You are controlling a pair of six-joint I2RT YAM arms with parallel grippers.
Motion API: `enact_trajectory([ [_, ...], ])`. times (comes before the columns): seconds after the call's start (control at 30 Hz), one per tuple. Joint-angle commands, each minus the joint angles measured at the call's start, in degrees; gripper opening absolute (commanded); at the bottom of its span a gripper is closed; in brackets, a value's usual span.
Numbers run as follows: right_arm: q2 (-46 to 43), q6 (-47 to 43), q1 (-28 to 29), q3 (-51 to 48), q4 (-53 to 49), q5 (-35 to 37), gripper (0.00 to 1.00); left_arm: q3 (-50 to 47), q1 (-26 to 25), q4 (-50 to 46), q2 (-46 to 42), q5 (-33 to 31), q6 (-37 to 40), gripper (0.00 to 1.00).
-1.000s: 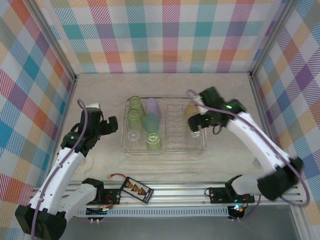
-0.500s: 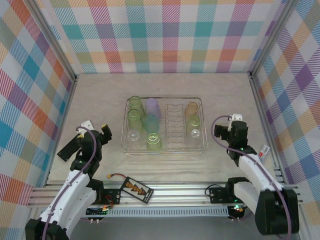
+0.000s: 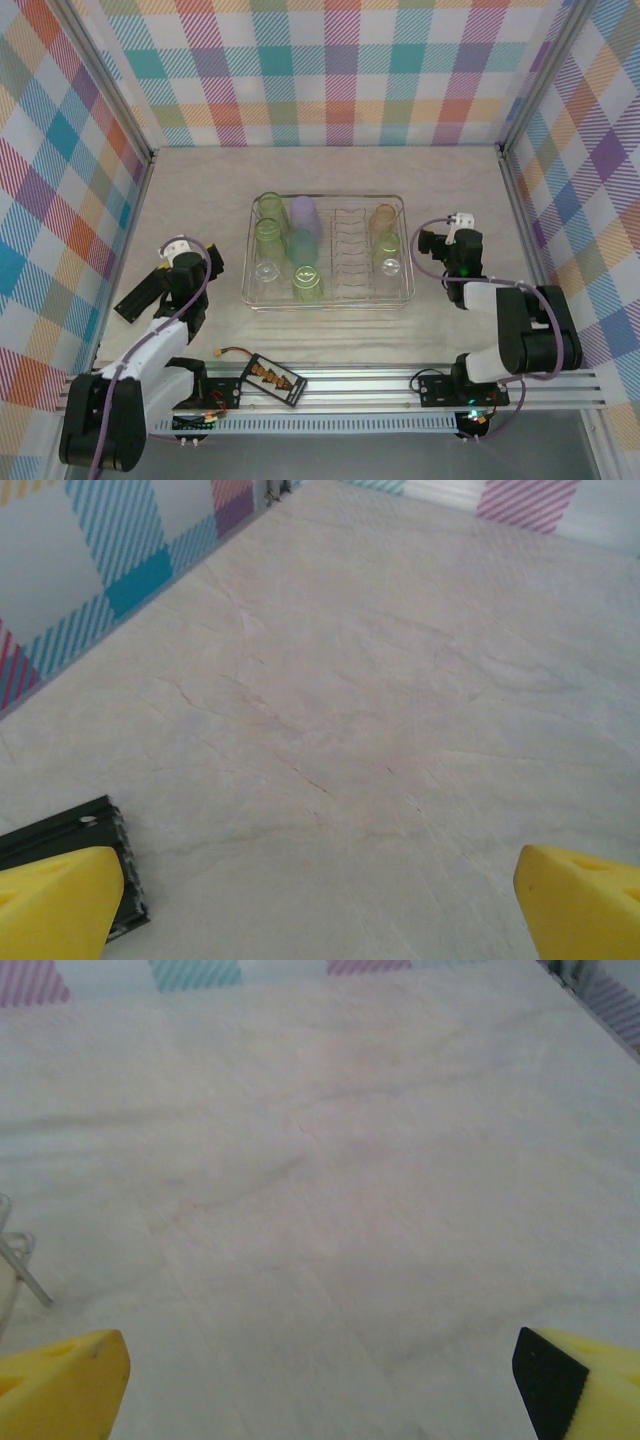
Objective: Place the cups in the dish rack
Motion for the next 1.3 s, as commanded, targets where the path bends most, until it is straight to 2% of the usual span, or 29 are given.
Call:
enact_trajectory([
  [0.0, 4.95, -1.83, -0.82, -2.53, 14.63, -4.37, 0.99, -0.96, 0.4, 9.76, 4.36, 1.57, 2.19, 1.0],
  [0.03, 3.92, -1.73, -0.76, -1.25, 10.31, -4.52, 0.99, -0.57, 0.39, 10.54, 5.62, 1.25, 2.35, 1.0],
  [0.13, 4.16, -1.03, -1.0, 0.79, 6.61, -3.54, 0.99, 0.21, 0.48, 15.62, 9.96, 1.32, 5.04, 1.0],
  [0.27, 4.42, -1.05, -1.09, 0.65, 7.29, -3.47, 0.99, 4.23, 0.81, 20.09, 18.39, 4.44, 8.79, 1.0],
  [0.37, 4.38, -1.1, -1.09, 0.76, 7.02, -3.45, 0.99, 9.92, 1.75, 14.12, 22.87, 13.59, 10.89, 1.0],
  [0.43, 4.4, -1.09, -1.05, 0.85, 6.86, -3.56, 0.99, 11.1, 1.86, 13.64, 24.08, 18.49, 12.42, 1.0],
  [0.67, 4.41, -1.14, -1.03, 0.85, 6.9, -3.56, 0.99, 11.45, 3.2, 14.31, 24.74, 20.19, 10.73, 1.0],
  [0.8, 4.41, -1.09, -1.05, 0.89, 6.9, -3.56, 0.99, 3.79, 3.3, 37.84, 33.57, 18.92, 9.31, 1.0],
  [0.87, 4.4, -1.09, -1.07, 0.85, 6.9, -3.64, 0.99, 7.79, 3.23, 27.51, 32.05, 19.5, 9.27, 1.0],
  [0.9, 4.41, -1.09, -1.02, 0.85, 6.85, -3.65, 0.99, 7.51, 3.12, 29.67, 33.04, 21.97, 10.51, 1.0],
  [0.93, 4.41, -1.09, -1.03, 0.86, 6.81, -3.65, 0.99, 8.22, 3.12, 26.64, 32.21, 23.17, 10.98, 1.0],
  [1.2, 4.47, -1.16, -1.09, 1.02, 6.61, -3.69, 0.99, 8.74, 2.9, 26.39, 32.71, 22.57, 11.15, 1.0],
  [1.27, 4.76, -2.62, -1.51, 2.45, 4.32, -9.68, 0.99, 8.96, 2.54, 26.13, 32.82, 22.06, 11.39, 1.0],
])
